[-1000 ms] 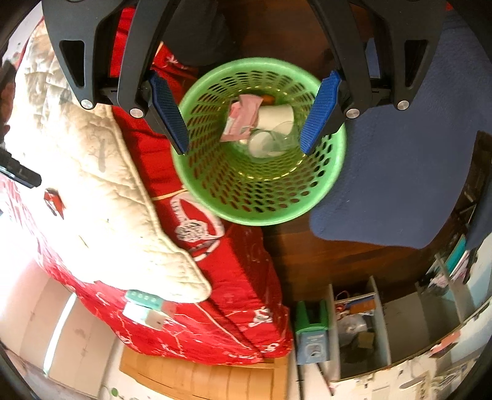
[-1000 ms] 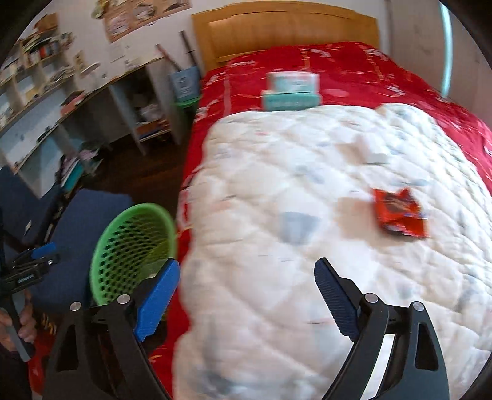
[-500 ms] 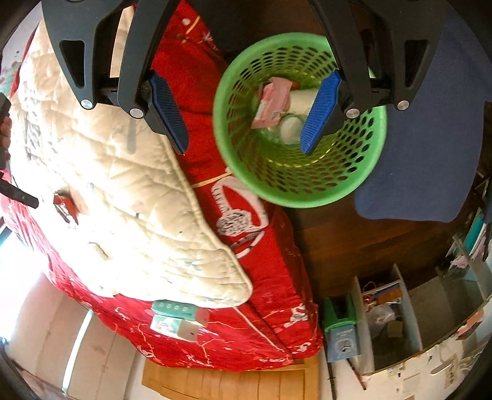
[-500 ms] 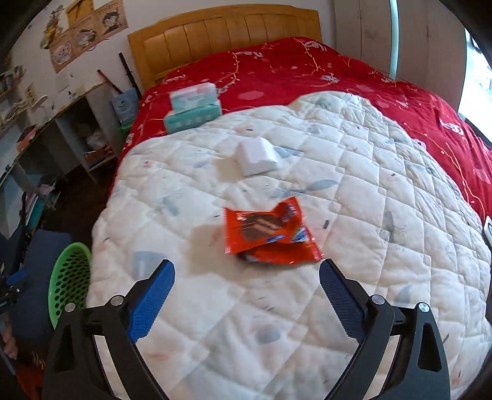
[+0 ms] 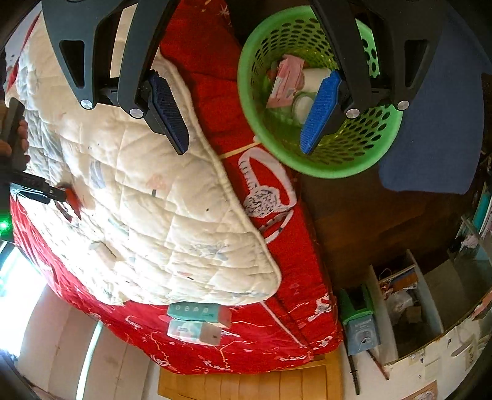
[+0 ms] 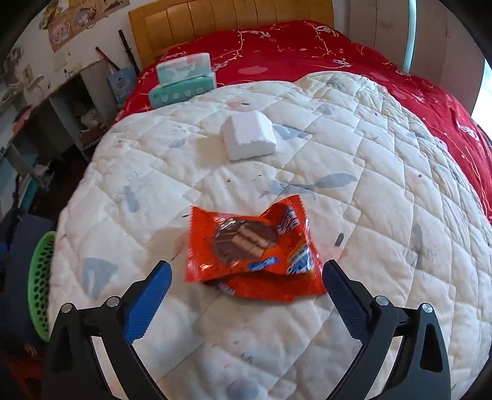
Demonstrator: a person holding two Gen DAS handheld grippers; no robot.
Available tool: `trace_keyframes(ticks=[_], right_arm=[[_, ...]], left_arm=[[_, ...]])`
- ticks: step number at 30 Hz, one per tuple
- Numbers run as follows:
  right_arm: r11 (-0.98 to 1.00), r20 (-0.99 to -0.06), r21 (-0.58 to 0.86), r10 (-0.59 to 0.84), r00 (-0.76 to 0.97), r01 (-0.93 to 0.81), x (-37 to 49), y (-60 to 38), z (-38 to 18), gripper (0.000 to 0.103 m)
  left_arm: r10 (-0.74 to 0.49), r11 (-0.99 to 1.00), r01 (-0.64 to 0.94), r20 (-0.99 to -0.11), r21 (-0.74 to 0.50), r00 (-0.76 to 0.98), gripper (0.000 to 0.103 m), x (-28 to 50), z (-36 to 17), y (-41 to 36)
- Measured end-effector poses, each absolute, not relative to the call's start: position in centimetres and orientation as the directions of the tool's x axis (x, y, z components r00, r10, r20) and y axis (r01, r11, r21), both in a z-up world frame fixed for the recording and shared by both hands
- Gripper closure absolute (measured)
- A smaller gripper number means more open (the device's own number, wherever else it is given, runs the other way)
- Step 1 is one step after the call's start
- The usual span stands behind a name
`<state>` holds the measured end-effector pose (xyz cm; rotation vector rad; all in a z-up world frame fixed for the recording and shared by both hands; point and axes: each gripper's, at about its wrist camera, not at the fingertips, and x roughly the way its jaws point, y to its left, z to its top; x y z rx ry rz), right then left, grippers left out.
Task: Collect trash
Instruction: 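Grasp the orange snack wrapper with the right tool while the left tool moves toward the white foam block, then grasp the white foam block with the left tool while the right tool holds the wrapper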
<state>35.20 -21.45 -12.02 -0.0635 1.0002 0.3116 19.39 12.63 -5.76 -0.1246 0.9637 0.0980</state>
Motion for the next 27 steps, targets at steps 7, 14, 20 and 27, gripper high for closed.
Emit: trace_keyframes(ticks=[7, 14, 20, 27], right_arm=[[0.958, -0.850, 0.092, 0.217, 0.480, -0.270, 36.7, -21.7, -13.3, 0.009], [0.957, -0.844, 0.118, 0.237, 0.481, -0.264, 36.2, -22.7, -13.0, 0.030], [0.952, -0.829, 0.146, 0.266, 0.492, -0.268, 34.8, -24.0, -11.6, 0.041], [0.950, -0.813, 0.146, 0.274, 0.513, -0.274, 32.2, -26.3, -10.4, 0.042]], left_arm=[[0.008, 0.996, -0.078, -0.818, -0.045, 0.575, 0.029, 22.3, -5.0, 9.8], [-0.041, 0.998, -0.020, -0.817, -0.064, 0.575, 0.027, 26.0, -4.3, 6.5], [-0.138, 0.990, 0.045, -0.809, -0.137, 0.571, 0.027, 29.9, -3.5, 2.2], [-0.217, 0.976, 0.095, -0.808, -0.198, 0.548, 0.027, 35.1, -4.0, -3.4]])
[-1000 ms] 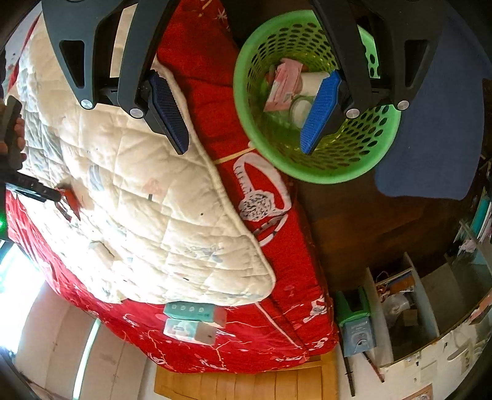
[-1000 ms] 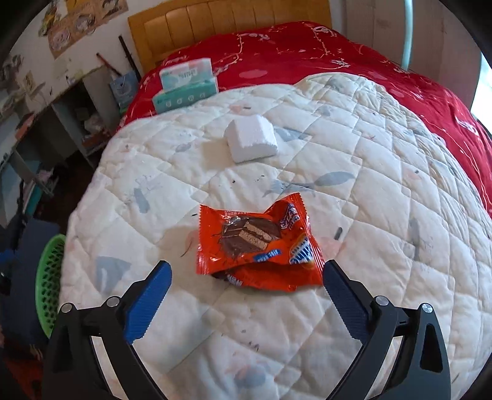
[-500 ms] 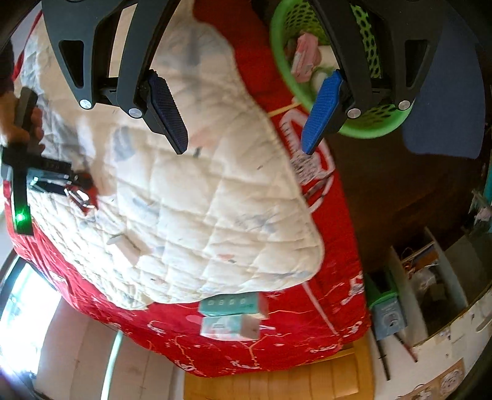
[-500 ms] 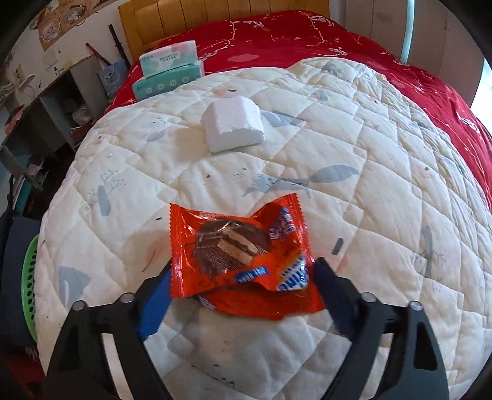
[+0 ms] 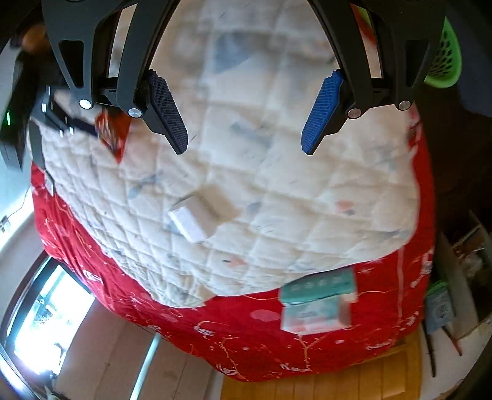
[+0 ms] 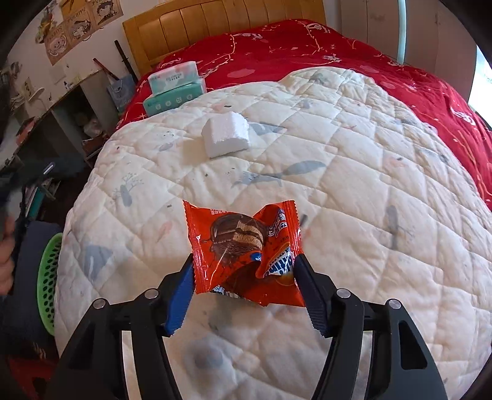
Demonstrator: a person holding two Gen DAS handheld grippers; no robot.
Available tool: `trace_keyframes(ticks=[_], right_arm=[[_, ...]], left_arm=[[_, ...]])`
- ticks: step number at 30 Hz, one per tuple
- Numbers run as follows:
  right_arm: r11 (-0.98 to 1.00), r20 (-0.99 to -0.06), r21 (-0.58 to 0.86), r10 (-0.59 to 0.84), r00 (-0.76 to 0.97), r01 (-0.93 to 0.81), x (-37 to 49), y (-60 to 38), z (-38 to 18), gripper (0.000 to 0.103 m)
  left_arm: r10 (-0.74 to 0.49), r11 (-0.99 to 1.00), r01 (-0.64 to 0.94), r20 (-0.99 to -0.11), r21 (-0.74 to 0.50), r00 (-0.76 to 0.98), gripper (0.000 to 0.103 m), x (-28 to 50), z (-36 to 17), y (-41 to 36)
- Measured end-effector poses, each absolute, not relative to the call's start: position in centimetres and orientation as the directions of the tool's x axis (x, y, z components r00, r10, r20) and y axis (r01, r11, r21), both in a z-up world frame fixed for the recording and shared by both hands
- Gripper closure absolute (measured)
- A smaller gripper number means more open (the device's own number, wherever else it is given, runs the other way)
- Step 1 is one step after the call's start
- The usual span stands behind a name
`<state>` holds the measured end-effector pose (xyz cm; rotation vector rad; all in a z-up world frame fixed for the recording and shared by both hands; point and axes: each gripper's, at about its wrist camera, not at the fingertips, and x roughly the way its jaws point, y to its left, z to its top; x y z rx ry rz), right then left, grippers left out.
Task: Collect trash
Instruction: 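Grasp the white foam block with the left tool while the right tool holds the wrapper, then carry the foam block over the wastebasket and open the left tool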
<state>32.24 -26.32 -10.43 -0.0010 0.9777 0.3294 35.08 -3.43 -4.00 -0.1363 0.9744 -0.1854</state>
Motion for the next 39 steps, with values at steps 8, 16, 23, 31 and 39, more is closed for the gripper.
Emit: trace_keyframes(ticks=[8, 16, 23, 31, 39], right_arm=[[0.947, -0.791, 0.143, 0.285, 0.542, -0.289, 29.7, -29.2, -9.4, 0.042], [0.946, -0.787, 0.182, 0.303, 0.538, -0.267, 29.3, -31.3, -9.8, 0.042], [0.948, -0.783, 0.179, 0.299, 0.545, -0.262, 29.2, -31.7, -9.7, 0.042], [0.951, -0.787, 0.174, 0.290, 0.545, -0.255, 28.7, -31.8, -9.7, 0.042], [0.945, -0.771, 0.179, 0.307, 0.558, -0.272, 26.4, -29.8, -7.8, 0.042]], left_arm=[[-0.260, 0.962, 0.051, -0.834, -0.269, 0.486, 0.027, 42.4, -6.5, -8.7], [-0.232, 0.963, -0.020, -0.866, -0.268, 0.443, 0.027, 47.6, -9.2, -11.1], [-0.211, 0.964, -0.061, -0.882, -0.260, 0.422, 0.028, 49.4, -10.5, -12.2], [-0.200, 0.965, -0.066, -0.880, -0.252, 0.431, 0.037, 49.1, -11.3, -12.9], [-0.251, 0.950, -0.047, -0.840, -0.310, 0.481, 0.037, 42.9, -7.6, -9.0]])
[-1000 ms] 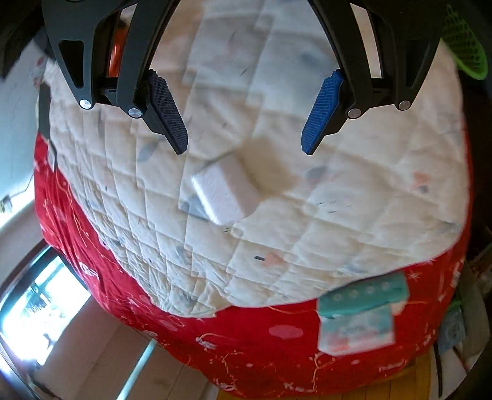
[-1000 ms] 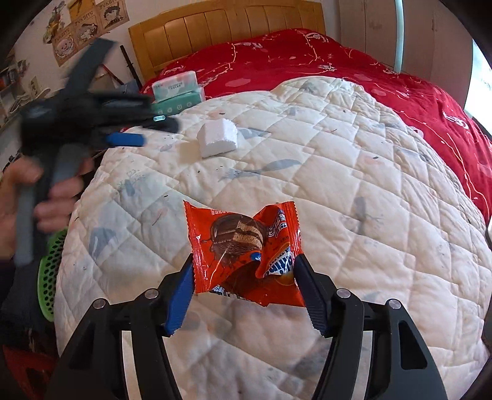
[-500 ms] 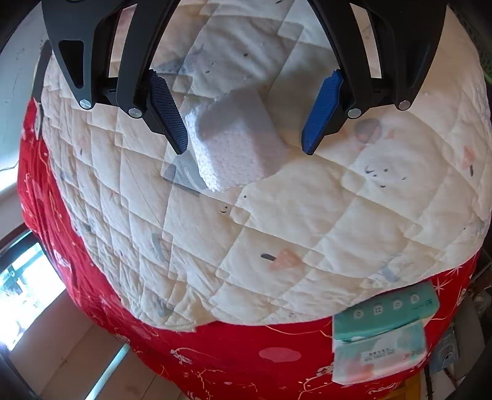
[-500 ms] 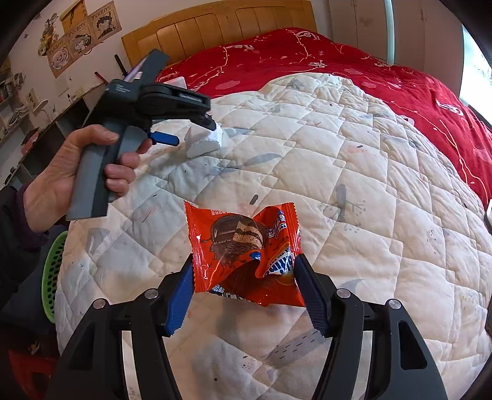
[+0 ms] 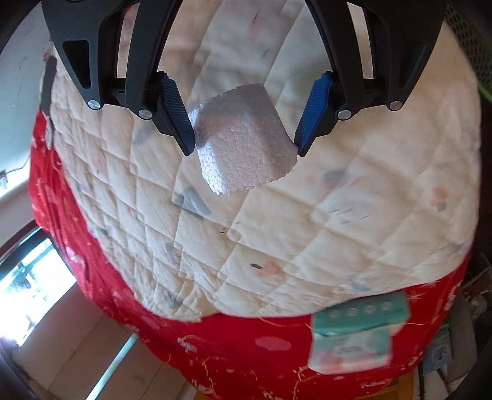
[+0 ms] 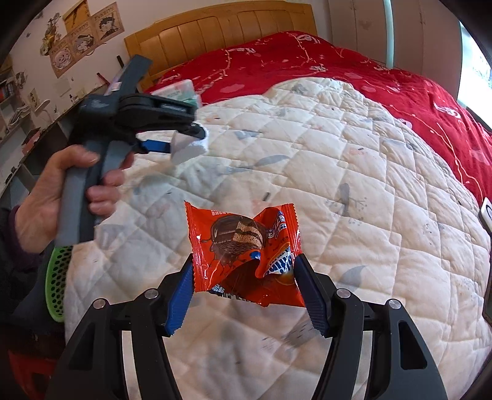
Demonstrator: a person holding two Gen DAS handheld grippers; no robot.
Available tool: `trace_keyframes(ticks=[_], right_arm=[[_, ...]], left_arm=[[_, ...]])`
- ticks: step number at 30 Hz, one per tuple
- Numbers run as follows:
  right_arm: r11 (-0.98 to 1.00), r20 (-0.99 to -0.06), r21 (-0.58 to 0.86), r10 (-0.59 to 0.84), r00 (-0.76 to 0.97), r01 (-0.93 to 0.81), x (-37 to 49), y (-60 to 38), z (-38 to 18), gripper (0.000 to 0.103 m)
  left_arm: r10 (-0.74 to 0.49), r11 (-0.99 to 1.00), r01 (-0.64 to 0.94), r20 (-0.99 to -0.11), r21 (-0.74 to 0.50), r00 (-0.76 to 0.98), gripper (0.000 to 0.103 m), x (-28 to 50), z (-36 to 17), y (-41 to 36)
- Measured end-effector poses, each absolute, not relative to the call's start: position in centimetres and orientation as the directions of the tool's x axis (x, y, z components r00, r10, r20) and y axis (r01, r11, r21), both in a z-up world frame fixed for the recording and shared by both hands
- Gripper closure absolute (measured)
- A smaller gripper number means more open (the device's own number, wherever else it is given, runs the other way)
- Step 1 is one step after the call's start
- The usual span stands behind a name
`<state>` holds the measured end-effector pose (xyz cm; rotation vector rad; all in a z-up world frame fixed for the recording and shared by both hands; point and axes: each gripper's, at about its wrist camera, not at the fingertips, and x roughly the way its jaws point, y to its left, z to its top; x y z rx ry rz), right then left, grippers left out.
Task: Collect trash
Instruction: 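Carry the foam block over the wastebasket and open the left tool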
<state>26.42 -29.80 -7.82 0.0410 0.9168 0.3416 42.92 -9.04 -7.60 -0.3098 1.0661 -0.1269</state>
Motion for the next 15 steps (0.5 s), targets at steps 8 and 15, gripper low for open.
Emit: trace_keyframes(ticks=[8, 15], right_arm=[[0.924, -0.757, 0.188, 0.352, 0.550, -0.333, 22.6, -24.8, -6.5, 0.042], [0.901, -0.745, 0.205, 0.398, 0.536, -0.384, 19.8, -20.4, -5.6, 0.042]], left_arm=[[-0.212, 0.952, -0.070, -0.811, -0.296, 0.545, 0.037, 33.3, -3.4, -2.3], [-0.137, 0.960, -0.121, -0.799, -0.253, 0.586, 0.037, 25.0, -1.7, 4.4]])
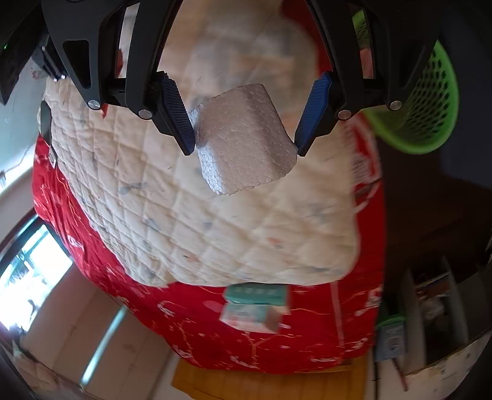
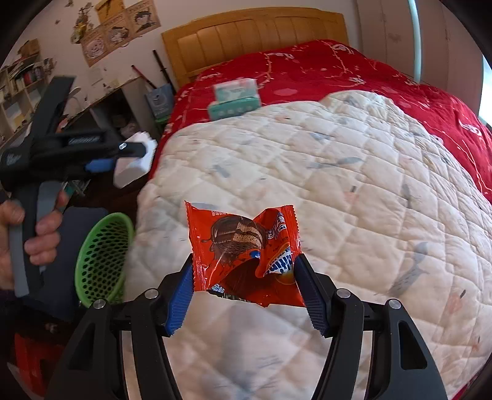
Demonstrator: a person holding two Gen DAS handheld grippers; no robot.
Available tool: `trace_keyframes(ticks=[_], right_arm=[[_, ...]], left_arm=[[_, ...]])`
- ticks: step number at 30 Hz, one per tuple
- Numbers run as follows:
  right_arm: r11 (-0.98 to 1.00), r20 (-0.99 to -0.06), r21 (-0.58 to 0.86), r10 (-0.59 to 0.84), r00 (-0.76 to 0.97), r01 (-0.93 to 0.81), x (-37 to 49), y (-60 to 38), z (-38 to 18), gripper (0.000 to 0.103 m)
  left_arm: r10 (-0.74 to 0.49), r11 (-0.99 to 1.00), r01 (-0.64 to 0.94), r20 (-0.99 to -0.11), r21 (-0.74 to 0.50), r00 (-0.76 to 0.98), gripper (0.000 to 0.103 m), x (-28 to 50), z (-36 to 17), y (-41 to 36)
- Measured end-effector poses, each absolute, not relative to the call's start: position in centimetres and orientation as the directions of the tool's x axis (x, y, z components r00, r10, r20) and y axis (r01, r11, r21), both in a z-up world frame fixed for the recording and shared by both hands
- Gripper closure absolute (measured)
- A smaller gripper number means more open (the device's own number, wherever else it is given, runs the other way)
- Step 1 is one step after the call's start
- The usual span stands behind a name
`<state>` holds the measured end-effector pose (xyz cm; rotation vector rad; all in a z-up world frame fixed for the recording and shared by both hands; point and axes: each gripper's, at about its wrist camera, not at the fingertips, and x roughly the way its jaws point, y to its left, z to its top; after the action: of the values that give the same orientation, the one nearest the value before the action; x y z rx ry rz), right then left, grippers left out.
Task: Collect trash
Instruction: 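Carry the foam block over the wastebasket and open the left tool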
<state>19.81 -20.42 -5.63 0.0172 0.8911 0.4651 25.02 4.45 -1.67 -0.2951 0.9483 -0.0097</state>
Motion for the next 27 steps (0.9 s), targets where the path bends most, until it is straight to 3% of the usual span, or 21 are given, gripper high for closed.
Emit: trace_keyframes(ticks=[14, 27], right_arm=[[0.840, -0.733, 0.217, 0.477, 0.486, -0.497, 16.2, -12.7, -4.4, 0.042], [0.796, -0.732, 0.209, 0.513, 0.449, -0.568, 15.0, -7.8, -3.7, 0.042]], left_arm=[[0.000, 0.932, -0.298, -0.819, -0.208, 0.573, 0.037, 14.4, -3.2, 16.3], [0.093, 0.906, -0.402, -0.864, -0.133, 0.496, 0.035, 10.9, -6.6, 21.6]])
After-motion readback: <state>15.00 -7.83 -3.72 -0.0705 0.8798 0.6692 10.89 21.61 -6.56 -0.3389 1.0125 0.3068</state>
